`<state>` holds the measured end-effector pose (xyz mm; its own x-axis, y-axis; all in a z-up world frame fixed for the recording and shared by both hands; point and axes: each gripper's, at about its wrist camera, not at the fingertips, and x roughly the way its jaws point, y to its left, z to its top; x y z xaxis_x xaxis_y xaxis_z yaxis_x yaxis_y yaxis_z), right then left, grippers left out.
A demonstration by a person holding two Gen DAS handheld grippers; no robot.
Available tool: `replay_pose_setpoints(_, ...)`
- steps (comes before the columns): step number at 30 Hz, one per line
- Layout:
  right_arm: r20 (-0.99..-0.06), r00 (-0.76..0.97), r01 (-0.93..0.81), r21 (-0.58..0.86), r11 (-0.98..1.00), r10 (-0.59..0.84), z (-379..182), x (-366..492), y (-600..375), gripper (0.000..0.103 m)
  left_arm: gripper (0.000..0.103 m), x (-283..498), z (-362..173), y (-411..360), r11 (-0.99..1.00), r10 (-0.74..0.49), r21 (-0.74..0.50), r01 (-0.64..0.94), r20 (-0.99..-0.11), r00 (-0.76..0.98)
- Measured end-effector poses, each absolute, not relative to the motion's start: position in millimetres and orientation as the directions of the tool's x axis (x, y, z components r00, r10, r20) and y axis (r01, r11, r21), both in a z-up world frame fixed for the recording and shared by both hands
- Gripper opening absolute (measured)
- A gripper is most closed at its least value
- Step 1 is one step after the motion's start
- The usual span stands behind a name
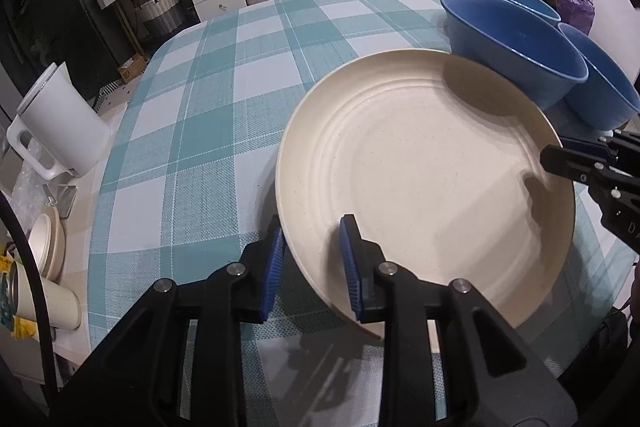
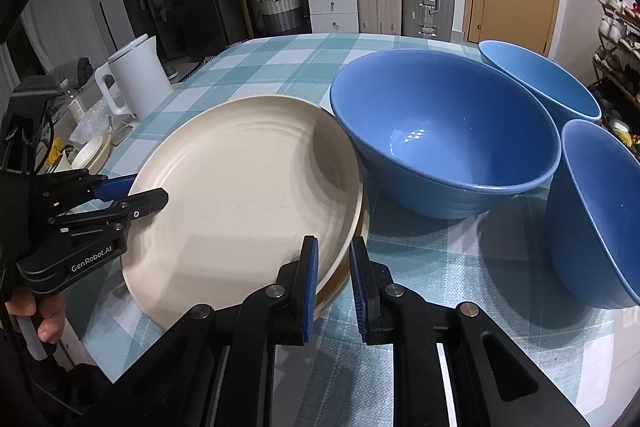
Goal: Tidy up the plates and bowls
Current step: 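Lower the cream plate onto the stack and open the right gripper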
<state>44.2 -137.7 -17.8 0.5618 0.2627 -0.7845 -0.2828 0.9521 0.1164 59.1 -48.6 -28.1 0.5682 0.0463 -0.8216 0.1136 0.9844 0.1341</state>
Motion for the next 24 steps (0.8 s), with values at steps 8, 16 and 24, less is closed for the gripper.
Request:
replay_pose_setpoints(8,-0.786,0.562,-0.281,0.113,0.953,0.258,-19.8,46.8,-136.6,0.017,0.026,59.1,-32.7,-54.1,0.977,0.077,0.175,0.118,-0.817,0.572)
replay_pose_setpoints(16,-0.792,0.559,-0.277,0.102,0.956,0.246,-25.6,49.1,-138.4,0.017,0.027,57.6,-34.8,-58.8,0.969,0.098,0.209,0.129,-0.811,0.577)
replay_pose_setpoints(24,-0.794,0.554,-0.278,0.107,0.954,0.251,-25.5,48.8,-138.7,0.017,0.03,58.1,-35.0,-57.4,0.972,0.08,0.19,0.138,-0.819,0.568)
